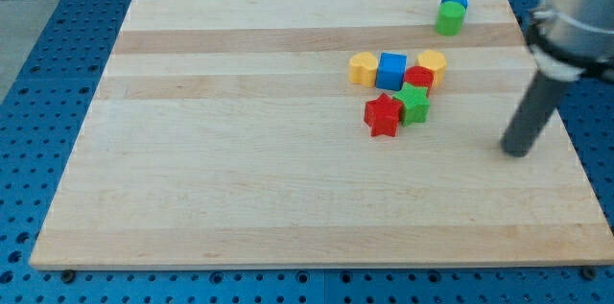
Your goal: Move the green circle towards left
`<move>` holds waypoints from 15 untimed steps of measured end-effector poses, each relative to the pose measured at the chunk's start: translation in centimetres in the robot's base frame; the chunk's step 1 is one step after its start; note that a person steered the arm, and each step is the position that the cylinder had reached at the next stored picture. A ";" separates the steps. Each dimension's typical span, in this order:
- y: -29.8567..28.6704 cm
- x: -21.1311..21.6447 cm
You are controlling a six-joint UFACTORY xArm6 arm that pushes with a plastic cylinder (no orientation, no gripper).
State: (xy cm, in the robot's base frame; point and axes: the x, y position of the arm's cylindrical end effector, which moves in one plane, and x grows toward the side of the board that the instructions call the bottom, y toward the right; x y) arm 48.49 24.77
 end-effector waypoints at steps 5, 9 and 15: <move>9.7 -18.6; -1.1 -22.7; -8.9 -22.5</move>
State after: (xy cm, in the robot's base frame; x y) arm 25.99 15.87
